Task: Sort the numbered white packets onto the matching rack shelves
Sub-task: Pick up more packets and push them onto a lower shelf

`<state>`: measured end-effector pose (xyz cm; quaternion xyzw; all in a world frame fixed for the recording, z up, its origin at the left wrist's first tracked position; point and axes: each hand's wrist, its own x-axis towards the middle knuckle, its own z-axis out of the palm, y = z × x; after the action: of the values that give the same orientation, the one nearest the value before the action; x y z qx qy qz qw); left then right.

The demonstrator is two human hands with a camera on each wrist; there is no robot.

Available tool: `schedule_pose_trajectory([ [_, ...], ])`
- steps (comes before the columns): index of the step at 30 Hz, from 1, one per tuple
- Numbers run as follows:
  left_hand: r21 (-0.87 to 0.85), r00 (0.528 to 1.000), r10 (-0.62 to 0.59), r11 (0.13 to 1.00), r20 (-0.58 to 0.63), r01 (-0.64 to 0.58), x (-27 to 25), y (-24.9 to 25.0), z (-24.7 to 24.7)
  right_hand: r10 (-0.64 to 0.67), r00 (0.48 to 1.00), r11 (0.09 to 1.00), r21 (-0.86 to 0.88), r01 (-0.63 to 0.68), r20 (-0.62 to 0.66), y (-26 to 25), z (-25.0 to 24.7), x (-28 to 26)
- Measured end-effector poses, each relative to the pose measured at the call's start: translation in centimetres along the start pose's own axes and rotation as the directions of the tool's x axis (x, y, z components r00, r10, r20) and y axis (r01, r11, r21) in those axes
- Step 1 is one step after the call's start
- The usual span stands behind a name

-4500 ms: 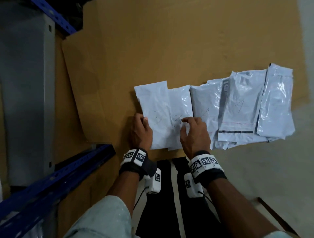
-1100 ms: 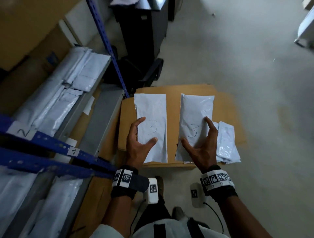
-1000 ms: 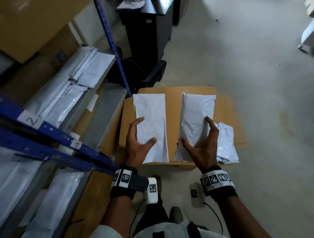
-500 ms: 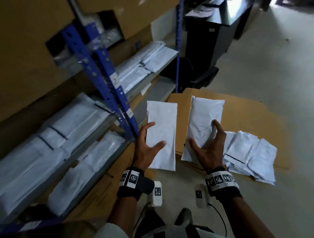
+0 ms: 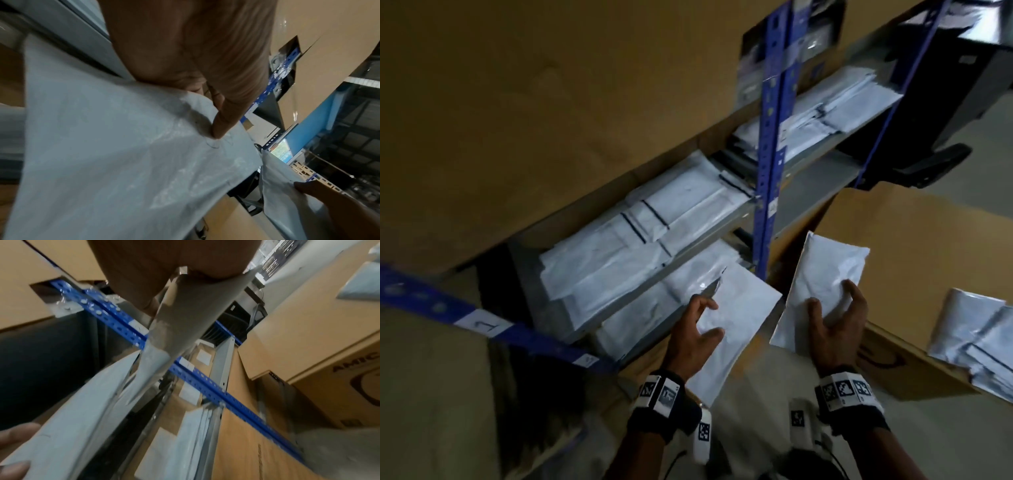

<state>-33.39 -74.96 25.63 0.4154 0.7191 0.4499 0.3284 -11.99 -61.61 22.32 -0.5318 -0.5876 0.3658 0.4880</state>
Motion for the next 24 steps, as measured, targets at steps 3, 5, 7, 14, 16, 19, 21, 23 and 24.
schedule_pose_trajectory([
  [3, 0.09, 0.994, -0.104, 0.99, -0.023, 0.105, -1.3, -3.2, -3.2, 0.025, 0.997, 1.0, -0.014, -0.024, 0.078, 0.7, 2.6, -3.5],
  [5, 0.147, 0.984, -0.175, 0.973, -0.041, 0.179, -2.1, -4.7, -4.6, 0.074, 0.991, 0.997, -0.043, -0.069, 0.116, 0.7, 3.3, -4.8],
  [7, 0.256, 0.971, -0.232, 0.936, -0.065, 0.241, -2.4, -5.7, -5.8, 0.12, 0.986, 0.992, -0.054, -0.115, 0.112, 0.5, 3.8, -5.2],
  [14, 0.456, 0.875, -0.461, 0.754, -0.147, 0.474, -0.1, -8.5, -7.0, 0.283, 0.949, 0.959, -0.044, -0.279, 0.139, 2.2, 6.7, -3.5],
  [16, 0.448, 0.862, -0.48, 0.743, -0.161, 0.497, 0.7, -9.6, -7.3, 0.32, 0.933, 0.947, -0.019, -0.322, 0.166, 3.1, 8.0, -3.1],
  [19, 0.44, 0.816, -0.526, 0.69, -0.24, 0.575, 3.0, -11.3, -8.1, 0.349, 0.904, 0.933, -0.006, -0.359, 0.245, 4.0, 10.8, -2.5],
  [21, 0.451, 0.756, -0.569, 0.61, -0.325, 0.652, 4.7, -11.8, -8.6, 0.363, 0.874, 0.926, -0.023, -0.376, 0.323, 5.0, 12.6, -2.4],
  [23, 0.441, 0.697, -0.624, 0.546, -0.353, 0.712, 6.3, -11.5, -9.0, 0.348, 0.843, 0.926, -0.006, -0.379, 0.41, 6.4, 14.4, -2.0],
  [24, 0.457, 0.683, -0.643, 0.52, -0.346, 0.721, 7.2, -11.6, -9.1, 0.341, 0.829, 0.927, -0.013, -0.375, 0.442, 7.3, 15.3, -1.7],
])
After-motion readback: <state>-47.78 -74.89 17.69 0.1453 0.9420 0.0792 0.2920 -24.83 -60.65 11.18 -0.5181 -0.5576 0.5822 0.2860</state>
